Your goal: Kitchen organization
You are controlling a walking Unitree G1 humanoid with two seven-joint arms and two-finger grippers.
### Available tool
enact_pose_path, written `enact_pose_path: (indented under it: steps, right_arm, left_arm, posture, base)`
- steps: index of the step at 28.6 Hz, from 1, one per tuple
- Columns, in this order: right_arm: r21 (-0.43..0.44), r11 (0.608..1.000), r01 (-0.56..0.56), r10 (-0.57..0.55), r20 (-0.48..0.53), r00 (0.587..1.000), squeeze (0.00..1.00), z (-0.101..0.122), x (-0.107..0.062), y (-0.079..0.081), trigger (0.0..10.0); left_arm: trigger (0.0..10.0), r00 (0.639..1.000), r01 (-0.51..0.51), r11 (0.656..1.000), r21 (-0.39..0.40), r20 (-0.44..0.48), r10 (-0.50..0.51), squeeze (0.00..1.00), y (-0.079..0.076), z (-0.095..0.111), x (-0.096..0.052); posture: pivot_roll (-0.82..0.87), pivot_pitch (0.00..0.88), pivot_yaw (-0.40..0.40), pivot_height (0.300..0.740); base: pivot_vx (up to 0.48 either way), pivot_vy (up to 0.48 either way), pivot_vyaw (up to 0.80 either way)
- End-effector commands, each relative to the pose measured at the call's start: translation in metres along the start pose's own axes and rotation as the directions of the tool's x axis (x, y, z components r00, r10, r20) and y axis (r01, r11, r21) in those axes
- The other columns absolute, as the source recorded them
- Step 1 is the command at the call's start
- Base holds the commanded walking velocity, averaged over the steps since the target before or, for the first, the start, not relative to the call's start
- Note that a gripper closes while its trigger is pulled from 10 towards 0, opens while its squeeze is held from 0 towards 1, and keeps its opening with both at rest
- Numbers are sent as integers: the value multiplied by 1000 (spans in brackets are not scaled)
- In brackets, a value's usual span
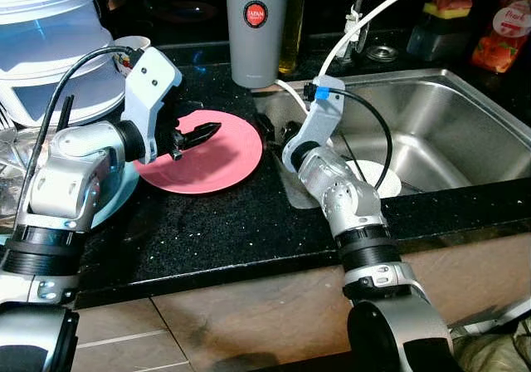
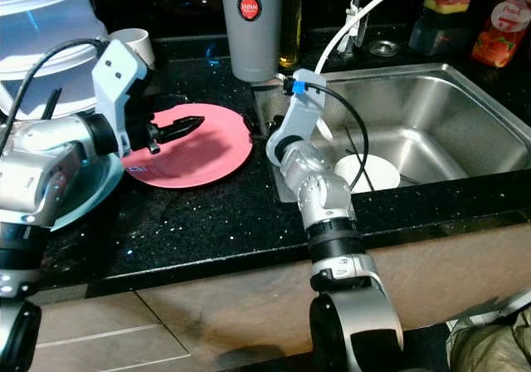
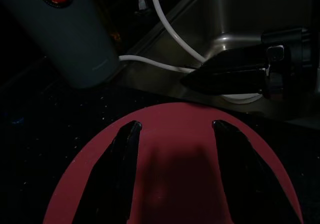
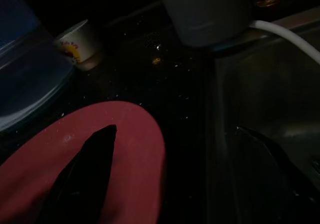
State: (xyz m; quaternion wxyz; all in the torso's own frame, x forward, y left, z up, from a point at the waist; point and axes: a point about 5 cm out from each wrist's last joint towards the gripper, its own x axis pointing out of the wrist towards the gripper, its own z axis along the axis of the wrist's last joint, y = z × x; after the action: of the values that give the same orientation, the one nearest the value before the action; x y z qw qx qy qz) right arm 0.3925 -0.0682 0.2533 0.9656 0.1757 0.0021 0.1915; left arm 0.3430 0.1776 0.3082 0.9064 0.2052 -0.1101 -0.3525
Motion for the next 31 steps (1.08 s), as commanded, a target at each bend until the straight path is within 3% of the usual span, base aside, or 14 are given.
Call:
enact_pose_path:
  steps: [1,3,4,5,14,25,31]
  right_arm:
    - [-19,999,-35,33,-66,997,1000,-8,2,4,10000]
    - [-25,999,-46,43,-86,995,1000,-10,2,5,10000]
    - [-32,998,-58,54,-105,993,843,-12,2,7,10000]
    - [-44,996,-72,66,-128,990,0,-16,1,8,10000]
    - [-43,989,-138,127,-207,970,0,-28,-1,17,10000]
    - [175,964,-202,241,-243,940,0,-22,-4,26,10000]
    - [226,949,-219,270,-229,935,0,-14,-4,29,10000]
  left_arm:
    - [10000,1000,-6,1000,-5,-13,6,0,3,-3,-7]
    - [10000,1000,-7,1000,-5,-14,7,0,3,-3,-8]
    - [10000,1000,-7,1000,-6,-15,7,0,3,-3,-8]
    - [10000,1000,-7,1000,-5,-17,7,0,4,-4,-9]
    - [10000,1000,-10,1000,-11,-21,9,0,4,-4,-11]
    - [10000,1000,-15,1000,-10,-21,14,0,6,-5,-13]
    - [10000,1000,-19,1000,-7,-22,18,0,7,-4,-13]
  posture:
    - [50,123,-3,740]
    - [50,123,-3,740]
    - [48,122,-3,740]
    - [48,122,-3,740]
    - [51,122,-6,740]
    - [50,121,-6,740]
    - [50,122,-5,740]
  base:
    - [0,0,0]
    - [0,0,0]
    - [0,0,0]
    - [0,0,0]
    - [0,0,0]
    - [0,0,0]
    - [0,0,0]
